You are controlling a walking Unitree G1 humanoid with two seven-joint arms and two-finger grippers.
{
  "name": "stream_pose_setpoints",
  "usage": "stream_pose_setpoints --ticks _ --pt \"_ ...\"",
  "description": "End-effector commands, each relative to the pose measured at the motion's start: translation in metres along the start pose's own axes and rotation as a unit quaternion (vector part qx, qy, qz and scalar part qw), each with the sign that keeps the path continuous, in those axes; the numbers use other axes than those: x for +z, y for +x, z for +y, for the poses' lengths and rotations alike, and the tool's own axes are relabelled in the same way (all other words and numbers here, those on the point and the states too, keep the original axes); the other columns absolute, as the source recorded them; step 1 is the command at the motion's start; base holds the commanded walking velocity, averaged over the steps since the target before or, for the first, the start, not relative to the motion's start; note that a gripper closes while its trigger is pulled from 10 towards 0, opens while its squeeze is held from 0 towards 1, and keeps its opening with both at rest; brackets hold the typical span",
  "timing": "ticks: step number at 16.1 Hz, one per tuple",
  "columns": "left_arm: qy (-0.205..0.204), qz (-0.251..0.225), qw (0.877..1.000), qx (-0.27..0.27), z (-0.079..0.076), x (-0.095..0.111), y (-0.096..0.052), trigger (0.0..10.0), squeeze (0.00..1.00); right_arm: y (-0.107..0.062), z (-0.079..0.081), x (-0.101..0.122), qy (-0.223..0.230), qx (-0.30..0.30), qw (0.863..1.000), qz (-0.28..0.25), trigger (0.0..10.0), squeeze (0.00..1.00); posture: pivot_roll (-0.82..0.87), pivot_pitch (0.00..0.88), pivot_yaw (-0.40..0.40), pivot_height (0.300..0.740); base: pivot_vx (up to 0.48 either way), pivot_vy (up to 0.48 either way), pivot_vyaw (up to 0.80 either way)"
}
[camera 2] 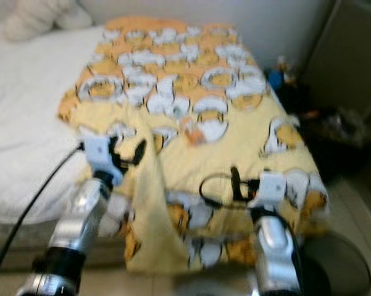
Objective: Clean up the room
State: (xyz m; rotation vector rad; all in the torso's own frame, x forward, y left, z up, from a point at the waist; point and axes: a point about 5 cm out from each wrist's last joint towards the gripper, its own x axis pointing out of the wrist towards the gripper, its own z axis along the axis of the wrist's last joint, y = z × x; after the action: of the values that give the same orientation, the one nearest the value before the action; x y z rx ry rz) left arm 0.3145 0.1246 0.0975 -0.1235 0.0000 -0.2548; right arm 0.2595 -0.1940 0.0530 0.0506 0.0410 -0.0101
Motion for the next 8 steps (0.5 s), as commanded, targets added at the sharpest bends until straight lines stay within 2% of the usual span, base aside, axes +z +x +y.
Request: stream_pose_setpoints --ticks 1,3,5,8 --pt "0.008 -0.004 1.000 0.006 0.007 0.004 -0.001 10.0 0.00 -0.001 0.007 -0.001 0.005 0.011 1.000 0.001 10.0 0.00 0.02 0.000 0.015 0.736 0.405 -0.255 0.00" --pt "0.014 -0.006 1.000 0.006 0.007 0.006 0.000 10.0 0.00 -0.002 0.008 -0.002 0.007 0.011 1.000 0.003 10.0 0.00 0.02 0.000 0.013 0.736 0.401 -0.259 0.00" --pt "0.013 -0.006 1.000 0.003 0.003 0.006 -0.004 10.0 0.00 -0.003 0.007 -0.001 0.013 0.009 1.000 0.005 10.0 0.00 0.03 0.000 0.005 0.736 0.401 -0.259 0.00" --pt "0.017 -0.003 1.000 0.012 0.007 0.003 -0.011 10.0 0.00 0.000 0.009 -0.001 0.011 0.018 1.000 0.012 10.0 0.00 0.05 0.000 -0.004 0.736 0.405 -0.252 0.00"
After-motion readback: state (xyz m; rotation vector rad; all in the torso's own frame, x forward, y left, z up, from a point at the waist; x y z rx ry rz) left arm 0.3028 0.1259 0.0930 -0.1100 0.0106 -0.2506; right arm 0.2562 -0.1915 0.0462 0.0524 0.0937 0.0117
